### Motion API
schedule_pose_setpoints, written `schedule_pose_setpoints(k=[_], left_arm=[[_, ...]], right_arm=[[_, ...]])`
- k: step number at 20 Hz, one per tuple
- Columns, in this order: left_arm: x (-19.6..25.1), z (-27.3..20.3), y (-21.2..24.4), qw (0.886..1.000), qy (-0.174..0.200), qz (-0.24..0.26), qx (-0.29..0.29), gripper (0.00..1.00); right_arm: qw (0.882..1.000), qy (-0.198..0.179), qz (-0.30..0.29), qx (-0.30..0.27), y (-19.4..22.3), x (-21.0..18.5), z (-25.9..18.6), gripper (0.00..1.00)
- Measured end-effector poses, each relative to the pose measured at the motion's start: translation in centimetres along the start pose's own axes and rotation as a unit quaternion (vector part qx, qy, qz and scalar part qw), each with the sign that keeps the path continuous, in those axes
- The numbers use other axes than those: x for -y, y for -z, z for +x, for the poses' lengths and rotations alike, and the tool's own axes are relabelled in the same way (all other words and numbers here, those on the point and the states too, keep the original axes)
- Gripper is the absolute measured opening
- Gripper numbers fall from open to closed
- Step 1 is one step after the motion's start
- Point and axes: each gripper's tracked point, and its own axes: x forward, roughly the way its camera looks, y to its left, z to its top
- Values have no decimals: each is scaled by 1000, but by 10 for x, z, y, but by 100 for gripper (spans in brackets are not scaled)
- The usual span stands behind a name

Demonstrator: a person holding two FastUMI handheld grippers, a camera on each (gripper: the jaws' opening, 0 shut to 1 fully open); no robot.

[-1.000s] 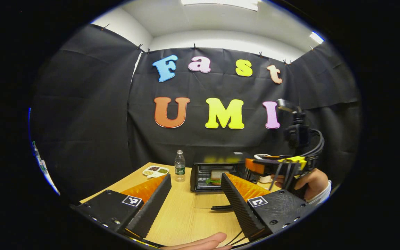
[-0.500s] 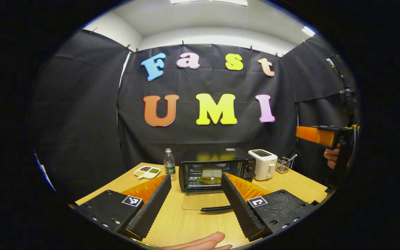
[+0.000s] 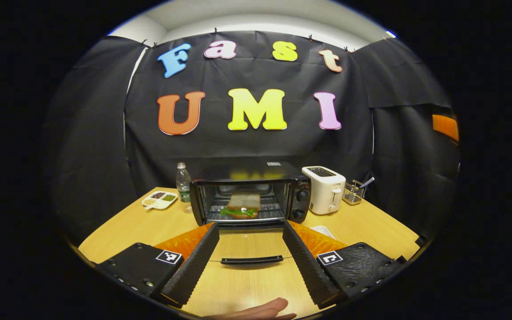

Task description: Open the electric oven with the left hand, put the food in, and close the electric oven.

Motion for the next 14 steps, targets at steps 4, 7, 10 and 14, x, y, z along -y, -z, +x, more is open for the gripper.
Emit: schedule_pose_setpoints(k=[4,7,10,14], left_arm=[[9,28,49,997,-1,1,-71,95],[13,41,83,992,5,-6,-123,95],[10,52,108,988,3,-4,-155,95],[15,61,136,980,16,-19,-199,95]], right_arm=[[999,-20,17,-24,19,12,8,90],[999,-15,18,-23,23,30,17,90],[1000,-9,20,-16,22,37,19,90],[1000,-11,22,-14,22,43,17,90]])
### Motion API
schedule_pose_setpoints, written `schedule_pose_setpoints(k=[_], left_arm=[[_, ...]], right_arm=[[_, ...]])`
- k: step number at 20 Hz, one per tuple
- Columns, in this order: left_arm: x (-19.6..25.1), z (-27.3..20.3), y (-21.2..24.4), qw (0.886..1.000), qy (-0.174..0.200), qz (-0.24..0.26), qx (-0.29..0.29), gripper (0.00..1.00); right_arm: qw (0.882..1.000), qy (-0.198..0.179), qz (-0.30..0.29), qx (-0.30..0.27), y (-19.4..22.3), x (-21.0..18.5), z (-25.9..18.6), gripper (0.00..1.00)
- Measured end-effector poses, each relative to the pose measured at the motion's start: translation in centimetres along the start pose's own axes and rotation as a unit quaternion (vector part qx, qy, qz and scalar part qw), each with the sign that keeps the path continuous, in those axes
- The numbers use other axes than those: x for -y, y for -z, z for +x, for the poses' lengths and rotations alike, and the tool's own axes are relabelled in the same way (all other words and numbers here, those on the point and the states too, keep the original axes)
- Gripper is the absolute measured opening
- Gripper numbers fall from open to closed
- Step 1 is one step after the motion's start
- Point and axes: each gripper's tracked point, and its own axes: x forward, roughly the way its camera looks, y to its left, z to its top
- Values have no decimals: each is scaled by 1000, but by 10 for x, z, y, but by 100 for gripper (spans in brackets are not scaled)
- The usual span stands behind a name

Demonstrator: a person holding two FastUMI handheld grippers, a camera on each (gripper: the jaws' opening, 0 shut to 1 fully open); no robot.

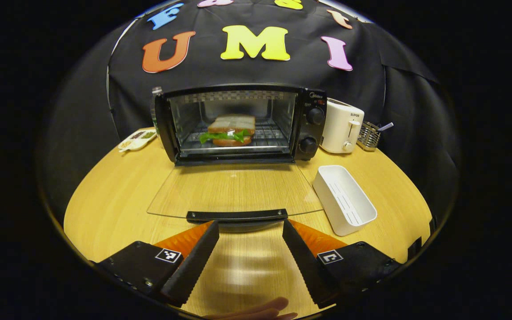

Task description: Open the electric oven with the left hand, put the food in, and close the electric oven.

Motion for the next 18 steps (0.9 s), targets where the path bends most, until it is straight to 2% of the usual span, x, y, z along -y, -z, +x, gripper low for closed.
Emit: schedule_pose_setpoints(k=[1,2,3,9,12,18], left_arm=[[0,6,2,1000,2,3,-6,95],[-2,10,4,1000,0,9,-12,95],[-4,14,7,1000,-3,13,-18,95],[-7,26,9,999,-12,15,-44,95],[-6,26,6,999,-9,2,-50,94],[-4,18,-6,999,-8,3,-35,94]], right_arm=[[1000,3,0,2,-1,6,0,90],[1000,10,2,6,-3,12,-2,82],[1000,19,6,6,-3,18,-3,90],[998,41,9,36,-15,36,-17,90],[998,51,0,20,-8,42,-18,90],[999,39,20,-1,4,38,-8,90]])
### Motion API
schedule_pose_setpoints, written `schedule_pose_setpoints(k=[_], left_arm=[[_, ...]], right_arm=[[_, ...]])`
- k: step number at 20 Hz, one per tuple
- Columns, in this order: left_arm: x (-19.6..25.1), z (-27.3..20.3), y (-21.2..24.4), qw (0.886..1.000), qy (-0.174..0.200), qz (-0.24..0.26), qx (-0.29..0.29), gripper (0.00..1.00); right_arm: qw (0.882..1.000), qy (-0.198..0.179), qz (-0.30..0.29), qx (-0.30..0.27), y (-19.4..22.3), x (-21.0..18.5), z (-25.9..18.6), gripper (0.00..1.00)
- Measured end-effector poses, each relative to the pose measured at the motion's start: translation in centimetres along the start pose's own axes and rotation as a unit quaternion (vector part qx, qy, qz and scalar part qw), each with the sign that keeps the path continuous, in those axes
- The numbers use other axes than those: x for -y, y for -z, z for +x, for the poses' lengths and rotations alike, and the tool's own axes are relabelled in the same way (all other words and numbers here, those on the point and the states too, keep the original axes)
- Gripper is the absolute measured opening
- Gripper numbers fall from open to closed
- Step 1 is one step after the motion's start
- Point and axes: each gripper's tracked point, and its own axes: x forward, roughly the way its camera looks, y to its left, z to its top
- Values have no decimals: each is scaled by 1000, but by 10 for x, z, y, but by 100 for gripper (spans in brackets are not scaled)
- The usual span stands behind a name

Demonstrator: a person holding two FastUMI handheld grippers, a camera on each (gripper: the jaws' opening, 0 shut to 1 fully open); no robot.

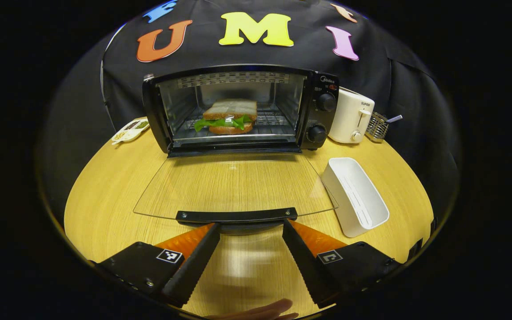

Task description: Open the electric oven with the left hand, put the food in, and close the electric oven.

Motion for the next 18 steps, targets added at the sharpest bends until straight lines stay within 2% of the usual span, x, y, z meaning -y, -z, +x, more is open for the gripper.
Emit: schedule_pose_setpoints(k=[10,18], left_arm=[[-3,-20,-45,997,-9,7,77,94],[-11,-30,-96,990,-34,41,133,93]], right_arm=[[1000,-5,1,-4,5,-7,1,90],[1000,-8,-2,14,-6,-11,-7,90]])
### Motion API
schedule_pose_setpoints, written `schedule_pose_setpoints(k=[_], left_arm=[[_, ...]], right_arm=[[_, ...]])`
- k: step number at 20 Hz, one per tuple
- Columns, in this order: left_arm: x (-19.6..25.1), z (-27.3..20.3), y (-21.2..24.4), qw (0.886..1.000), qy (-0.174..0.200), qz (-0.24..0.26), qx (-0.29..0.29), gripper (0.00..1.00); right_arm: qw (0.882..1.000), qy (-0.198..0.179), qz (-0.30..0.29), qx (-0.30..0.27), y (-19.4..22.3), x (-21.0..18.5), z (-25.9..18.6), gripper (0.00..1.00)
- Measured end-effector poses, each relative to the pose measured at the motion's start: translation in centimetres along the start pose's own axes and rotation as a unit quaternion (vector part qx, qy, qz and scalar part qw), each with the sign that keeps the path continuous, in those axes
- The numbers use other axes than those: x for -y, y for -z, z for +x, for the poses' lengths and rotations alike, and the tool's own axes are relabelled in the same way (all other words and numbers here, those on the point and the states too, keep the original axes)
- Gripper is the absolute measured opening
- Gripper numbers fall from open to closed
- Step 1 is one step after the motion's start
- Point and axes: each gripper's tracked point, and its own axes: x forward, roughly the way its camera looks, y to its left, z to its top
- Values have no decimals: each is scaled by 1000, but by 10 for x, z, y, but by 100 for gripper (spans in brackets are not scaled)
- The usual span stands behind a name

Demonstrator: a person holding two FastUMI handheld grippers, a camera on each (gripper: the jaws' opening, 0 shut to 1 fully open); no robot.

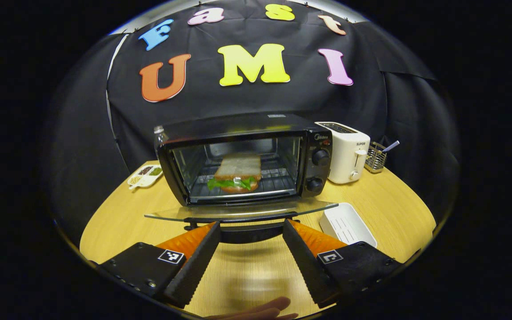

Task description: Open the electric oven with the left hand, put the food in, and close the electric oven.

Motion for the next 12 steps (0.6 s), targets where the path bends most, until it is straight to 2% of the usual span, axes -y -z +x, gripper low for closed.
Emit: schedule_pose_setpoints(k=[5,6,7,9,10,11,12], left_arm=[[-6,10,-33,1000,-6,-6,28,94],[-8,13,-42,999,-5,-15,37,89],[-9,19,-48,999,0,-23,40,96],[-12,30,-55,999,4,-27,46,96],[-12,35,-59,998,5,-25,50,88],[-14,38,-65,998,5,-24,61,95],[-15,43,-76,996,5,-23,82,97]], right_arm=[[1000,6,-6,12,-5,1,-7,90],[1000,8,-6,13,-5,2,-8,90],[1000,10,-7,13,-4,3,-8,90],[1000,15,-8,12,-4,6,-9,90],[1000,19,-8,13,-4,8,-10,90],[1000,22,-8,13,-4,10,-9,90],[1000,24,-8,12,-3,10,-10,90]])
